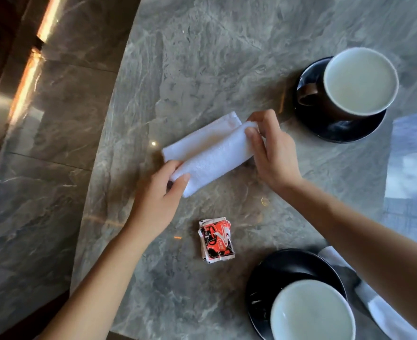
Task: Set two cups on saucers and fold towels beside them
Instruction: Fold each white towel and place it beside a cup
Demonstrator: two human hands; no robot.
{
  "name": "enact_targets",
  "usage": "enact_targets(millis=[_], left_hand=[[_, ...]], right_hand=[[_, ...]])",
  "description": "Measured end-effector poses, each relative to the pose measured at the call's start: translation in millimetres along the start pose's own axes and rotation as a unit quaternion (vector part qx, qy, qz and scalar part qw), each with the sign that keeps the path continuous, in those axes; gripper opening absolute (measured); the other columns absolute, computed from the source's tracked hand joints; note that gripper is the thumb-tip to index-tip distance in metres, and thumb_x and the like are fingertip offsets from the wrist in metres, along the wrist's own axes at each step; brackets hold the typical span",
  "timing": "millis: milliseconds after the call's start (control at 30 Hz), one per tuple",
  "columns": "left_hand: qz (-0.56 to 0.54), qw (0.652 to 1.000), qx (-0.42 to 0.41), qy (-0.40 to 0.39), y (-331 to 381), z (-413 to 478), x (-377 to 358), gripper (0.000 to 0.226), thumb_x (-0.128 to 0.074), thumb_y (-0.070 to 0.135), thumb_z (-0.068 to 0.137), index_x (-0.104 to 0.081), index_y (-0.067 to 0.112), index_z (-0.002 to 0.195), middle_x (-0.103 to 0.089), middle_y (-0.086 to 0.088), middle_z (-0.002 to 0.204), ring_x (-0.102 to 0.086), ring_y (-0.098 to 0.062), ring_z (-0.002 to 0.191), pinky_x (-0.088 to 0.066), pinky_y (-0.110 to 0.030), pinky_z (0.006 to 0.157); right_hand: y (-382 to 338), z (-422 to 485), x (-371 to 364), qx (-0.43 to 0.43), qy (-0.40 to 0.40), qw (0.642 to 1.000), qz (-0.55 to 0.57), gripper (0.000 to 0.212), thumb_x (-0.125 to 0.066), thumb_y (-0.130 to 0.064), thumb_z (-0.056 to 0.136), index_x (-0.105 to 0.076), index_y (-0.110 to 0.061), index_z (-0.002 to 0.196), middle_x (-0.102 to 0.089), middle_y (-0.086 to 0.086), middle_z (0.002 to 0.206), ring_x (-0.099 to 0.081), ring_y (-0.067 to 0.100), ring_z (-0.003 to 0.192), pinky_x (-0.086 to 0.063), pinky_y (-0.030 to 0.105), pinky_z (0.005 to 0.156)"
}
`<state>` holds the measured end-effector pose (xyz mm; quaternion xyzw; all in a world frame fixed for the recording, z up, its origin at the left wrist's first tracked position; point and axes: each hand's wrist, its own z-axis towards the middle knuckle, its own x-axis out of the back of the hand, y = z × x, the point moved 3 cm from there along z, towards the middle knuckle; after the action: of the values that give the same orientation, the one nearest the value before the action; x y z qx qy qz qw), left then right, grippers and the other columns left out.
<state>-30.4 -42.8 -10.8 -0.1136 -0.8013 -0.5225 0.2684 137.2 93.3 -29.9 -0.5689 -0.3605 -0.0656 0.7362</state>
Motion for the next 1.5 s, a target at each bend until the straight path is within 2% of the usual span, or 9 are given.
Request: enact_targets(millis=[133, 267, 433, 500, 633, 767, 967, 1133, 1500], left_hand=[[-0.138, 0.987, 0.054, -0.063, 2, -1, -5, 0.034, -0.049, 0.025, 0.090, -0.048, -0.010, 0.090, -0.044, -0.009, 0.077, -0.041, -0.016, 0.072, -0.040, -0.030, 0.062], [-0.134, 0.988, 0.065, -0.045, -3, 4, -1, 0.017, -0.045, 0.015, 0.095, -0.053, 0.004, 0.085, -0.052, 0.007, 0.070, -0.048, 0.000, 0.061, -0.043, -0.012, 0.051], [-0.144, 0.987, 0.065, 0.035, -7, 11, 5, 0.013, -0.049, 0.015, 0.093, -0.056, 0.020, 0.083, -0.054, 0.009, 0.065, -0.049, 0.004, 0.056, -0.042, -0.011, 0.050], [-0.110, 0.988, 0.047, 0.093, -6, 11, 10, 0.004, -0.053, 0.021, 0.091, -0.055, 0.024, 0.091, -0.057, 0.012, 0.072, -0.051, 0.004, 0.064, -0.040, -0.014, 0.059], [0.157, 0.966, -0.095, 0.183, 11, 4, 15, 0.038, -0.049, 0.026, 0.086, -0.047, 0.016, 0.123, -0.053, 0.001, 0.118, -0.047, -0.013, 0.113, -0.032, -0.033, 0.097], [0.336, 0.916, -0.218, 0.001, 19, 3, -11, 0.056, -0.041, 0.033, 0.089, -0.030, 0.022, 0.142, -0.025, 0.002, 0.155, -0.018, -0.012, 0.143, -0.004, -0.049, 0.115], [0.457, 0.851, -0.248, -0.076, -9, 25, -12, 0.065, -0.034, 0.041, 0.090, -0.013, 0.021, 0.148, -0.012, 0.000, 0.157, -0.015, -0.017, 0.145, -0.009, -0.057, 0.112], [0.413, 0.860, -0.294, -0.056, -25, 30, -10, 0.063, -0.032, 0.045, 0.092, -0.013, 0.022, 0.147, -0.015, 0.000, 0.156, -0.020, -0.023, 0.141, -0.017, -0.056, 0.113], [0.394, 0.879, -0.258, -0.076, -14, 35, -7, 0.060, -0.037, 0.046, 0.088, -0.027, 0.024, 0.144, -0.031, -0.009, 0.152, -0.038, -0.030, 0.127, -0.027, -0.051, 0.107]], right_hand=[[0, 8, -2, -0.019, 0.009, 1.000, -0.018, 0.024, -0.035, -0.044, 0.091, -0.042, -0.023, 0.100, -0.058, -0.008, 0.070, -0.052, 0.016, 0.066, -0.040, 0.035, 0.061], [0, 17, -5, -0.020, -0.006, 0.998, -0.066, 0.010, -0.043, -0.038, 0.094, -0.041, -0.028, 0.093, -0.043, -0.017, 0.056, -0.039, 0.006, 0.059, -0.029, 0.028, 0.061], [-8, 25, -7, -0.027, 0.000, 0.994, -0.107, 0.020, -0.046, -0.039, 0.092, -0.053, -0.021, 0.098, -0.050, -0.016, 0.073, -0.047, 0.009, 0.065, -0.033, 0.027, 0.061], [-9, 27, -8, -0.034, 0.007, 0.992, -0.122, 0.019, -0.047, -0.039, 0.091, -0.053, -0.022, 0.096, -0.048, -0.018, 0.075, -0.043, 0.006, 0.065, -0.029, 0.025, 0.062], [-13, 26, -10, -0.048, 0.014, 0.990, -0.134, 0.018, -0.048, -0.035, 0.090, -0.054, -0.020, 0.097, -0.048, -0.018, 0.079, -0.051, 0.012, 0.068, -0.030, 0.026, 0.062], [-18, 25, -14, -0.061, 0.021, 0.989, -0.133, 0.018, -0.049, -0.030, 0.087, -0.051, -0.017, 0.100, -0.050, -0.016, 0.076, -0.059, 0.021, 0.068, -0.034, 0.027, 0.059], [-14, 22, -15, -0.009, 0.000, 0.984, -0.176, 0.026, -0.048, -0.019, 0.083, -0.060, -0.021, 0.106, -0.057, 0.000, 0.104, -0.051, 0.021, 0.099, -0.040, 0.037, 0.081], [2, 24, -15, -0.018, -0.069, 0.973, -0.218, 0.047, -0.033, -0.029, 0.090, -0.046, -0.029, 0.136, -0.033, 0.000, 0.152, -0.023, 0.022, 0.143, -0.013, 0.045, 0.115], [0, 25, -18, -0.044, -0.080, 0.959, -0.269, 0.044, -0.040, -0.030, 0.094, -0.042, -0.029, 0.138, -0.029, -0.004, 0.155, -0.019, 0.020, 0.145, -0.012, 0.047, 0.117]])
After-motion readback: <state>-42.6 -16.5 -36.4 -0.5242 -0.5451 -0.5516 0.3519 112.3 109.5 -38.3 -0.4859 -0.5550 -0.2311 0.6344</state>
